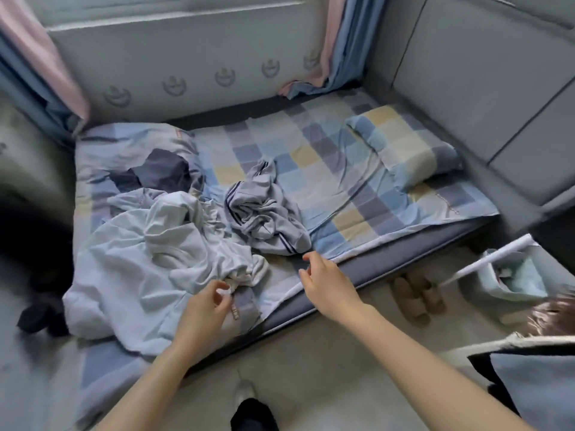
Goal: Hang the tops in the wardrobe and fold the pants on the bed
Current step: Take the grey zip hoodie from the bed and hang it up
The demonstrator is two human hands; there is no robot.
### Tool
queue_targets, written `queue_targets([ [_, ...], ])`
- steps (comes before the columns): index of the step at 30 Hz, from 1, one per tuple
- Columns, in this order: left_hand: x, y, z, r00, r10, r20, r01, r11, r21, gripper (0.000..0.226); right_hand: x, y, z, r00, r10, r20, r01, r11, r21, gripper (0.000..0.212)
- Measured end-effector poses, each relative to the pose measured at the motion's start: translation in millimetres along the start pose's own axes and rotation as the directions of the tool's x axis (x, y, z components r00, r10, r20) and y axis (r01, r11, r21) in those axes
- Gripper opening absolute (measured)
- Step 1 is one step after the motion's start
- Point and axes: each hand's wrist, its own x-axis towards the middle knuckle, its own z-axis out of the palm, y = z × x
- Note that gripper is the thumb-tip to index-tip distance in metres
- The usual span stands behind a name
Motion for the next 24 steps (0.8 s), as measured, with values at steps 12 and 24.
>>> queue_targets([
  [12,206,-26,23,0.972,-0.108,0.211,0.075,0.985,0.157,0.015,180,20,47,0.961,0.199,0.189,-0.191,0.980,-0.063,0.033],
  [24,450,-83,186,0.963,-0.172,0.206,0.072,0.906,0.417,0.030,439,153,190,0.931,0.215,0.295,-0.222,0.975,-0.011,0.031],
])
